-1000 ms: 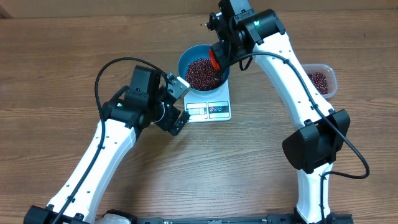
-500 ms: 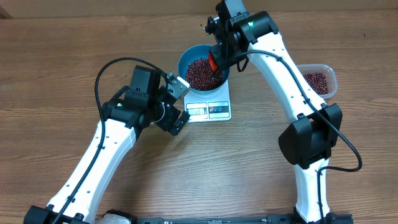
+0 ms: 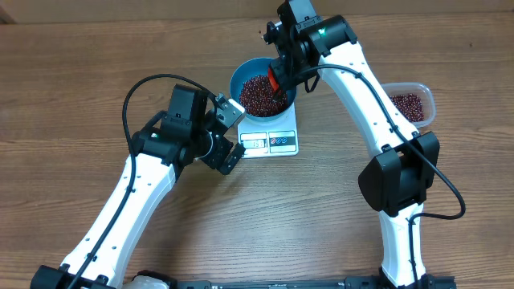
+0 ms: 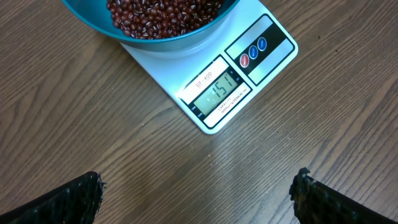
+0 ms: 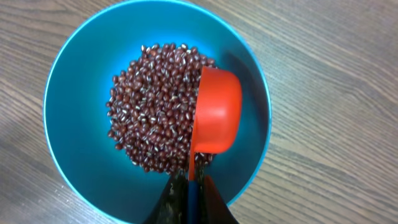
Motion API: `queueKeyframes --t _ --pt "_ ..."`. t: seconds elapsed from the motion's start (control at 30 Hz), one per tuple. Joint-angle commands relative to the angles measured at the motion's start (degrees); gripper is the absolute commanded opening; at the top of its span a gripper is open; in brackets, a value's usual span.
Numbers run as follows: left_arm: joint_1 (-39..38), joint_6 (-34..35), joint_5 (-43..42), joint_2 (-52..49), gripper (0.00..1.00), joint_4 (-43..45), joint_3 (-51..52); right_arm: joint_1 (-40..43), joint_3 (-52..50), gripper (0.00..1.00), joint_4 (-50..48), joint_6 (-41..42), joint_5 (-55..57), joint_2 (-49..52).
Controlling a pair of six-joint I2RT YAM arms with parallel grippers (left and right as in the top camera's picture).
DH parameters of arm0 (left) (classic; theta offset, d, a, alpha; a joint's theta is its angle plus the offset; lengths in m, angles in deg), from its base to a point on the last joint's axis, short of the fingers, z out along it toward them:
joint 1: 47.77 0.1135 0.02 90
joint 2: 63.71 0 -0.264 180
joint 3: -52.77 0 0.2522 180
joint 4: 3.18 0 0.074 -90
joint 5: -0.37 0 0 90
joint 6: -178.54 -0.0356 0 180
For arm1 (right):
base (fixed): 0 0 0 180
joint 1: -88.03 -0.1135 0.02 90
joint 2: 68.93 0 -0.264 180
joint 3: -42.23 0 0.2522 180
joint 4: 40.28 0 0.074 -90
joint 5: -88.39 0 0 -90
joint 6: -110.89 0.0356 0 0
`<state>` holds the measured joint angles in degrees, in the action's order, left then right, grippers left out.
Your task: Scoop item into bowl and weigh 150g on scale
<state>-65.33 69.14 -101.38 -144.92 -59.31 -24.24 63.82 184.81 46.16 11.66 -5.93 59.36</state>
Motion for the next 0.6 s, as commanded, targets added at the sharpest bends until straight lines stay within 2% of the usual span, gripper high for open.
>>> queueKeyframes --t 0.0,0.33,0.57 --pt "0.3 0.6 -0.2 1.2 1.00 0.1 0.2 -0.2 -0.2 0.04 0.0 -0.2 -2.1 0.7" --pt "0.3 0.5 -0.2 1.2 1.00 0.1 0.2 0.1 0.0 0.04 -0.5 1.7 -5.2 0.7" --pt "0.3 0.6 -0.2 1.2 0.99 0.1 0.2 1.9 3.7 0.04 0.1 1.9 -6.7 -0.4"
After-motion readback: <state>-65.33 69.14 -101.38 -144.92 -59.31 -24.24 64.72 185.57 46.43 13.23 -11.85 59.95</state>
